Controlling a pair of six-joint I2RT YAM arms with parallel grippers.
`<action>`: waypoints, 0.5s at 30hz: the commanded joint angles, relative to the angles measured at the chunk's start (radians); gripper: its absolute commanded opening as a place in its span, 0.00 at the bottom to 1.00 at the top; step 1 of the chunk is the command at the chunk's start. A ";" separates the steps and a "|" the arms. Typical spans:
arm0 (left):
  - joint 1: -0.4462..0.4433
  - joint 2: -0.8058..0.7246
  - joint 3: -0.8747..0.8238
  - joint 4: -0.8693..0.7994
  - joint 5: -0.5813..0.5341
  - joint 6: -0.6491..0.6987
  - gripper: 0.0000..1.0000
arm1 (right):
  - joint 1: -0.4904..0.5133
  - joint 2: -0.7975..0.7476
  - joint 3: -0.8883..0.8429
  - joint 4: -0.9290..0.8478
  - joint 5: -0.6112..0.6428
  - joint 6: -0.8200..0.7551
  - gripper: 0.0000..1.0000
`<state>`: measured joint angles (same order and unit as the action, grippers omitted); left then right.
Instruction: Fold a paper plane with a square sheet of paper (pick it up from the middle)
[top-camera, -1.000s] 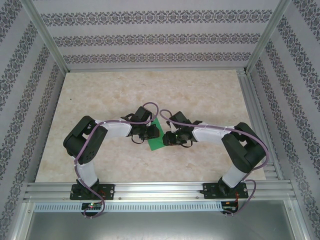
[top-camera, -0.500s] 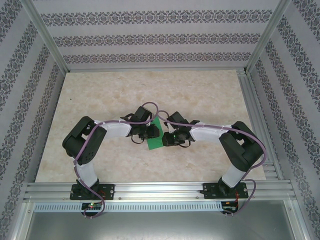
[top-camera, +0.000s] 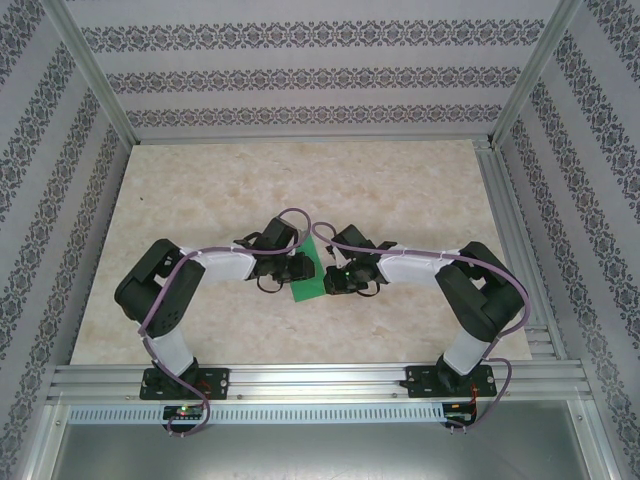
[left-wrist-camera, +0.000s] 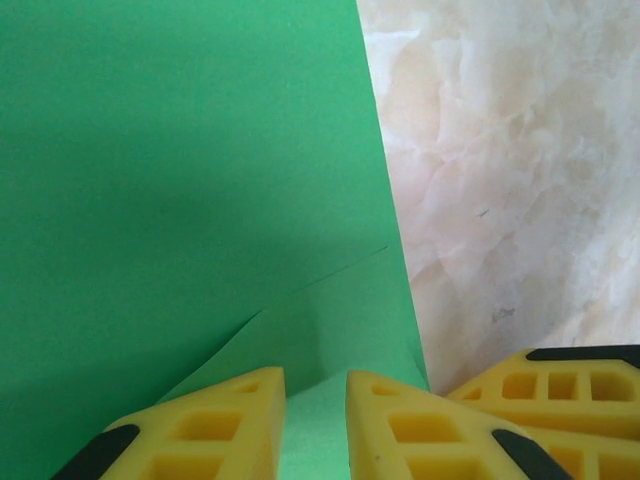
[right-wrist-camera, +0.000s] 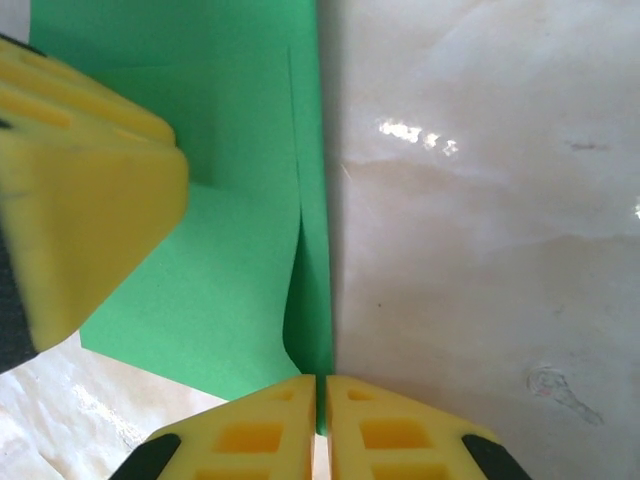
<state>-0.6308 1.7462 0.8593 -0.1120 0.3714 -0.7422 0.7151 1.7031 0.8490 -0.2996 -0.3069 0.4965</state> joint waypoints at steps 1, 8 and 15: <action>0.000 -0.041 -0.023 0.037 0.020 -0.008 0.24 | -0.009 0.036 0.005 0.025 0.002 0.025 0.11; 0.000 -0.046 -0.034 0.078 0.054 -0.014 0.24 | -0.024 0.048 -0.001 0.036 -0.011 0.049 0.10; 0.000 0.002 -0.018 0.074 0.043 -0.022 0.21 | -0.032 0.025 -0.006 0.052 -0.033 0.065 0.10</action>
<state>-0.6304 1.7264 0.8349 -0.0685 0.4065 -0.7464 0.6910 1.7126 0.8490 -0.2958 -0.3473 0.5423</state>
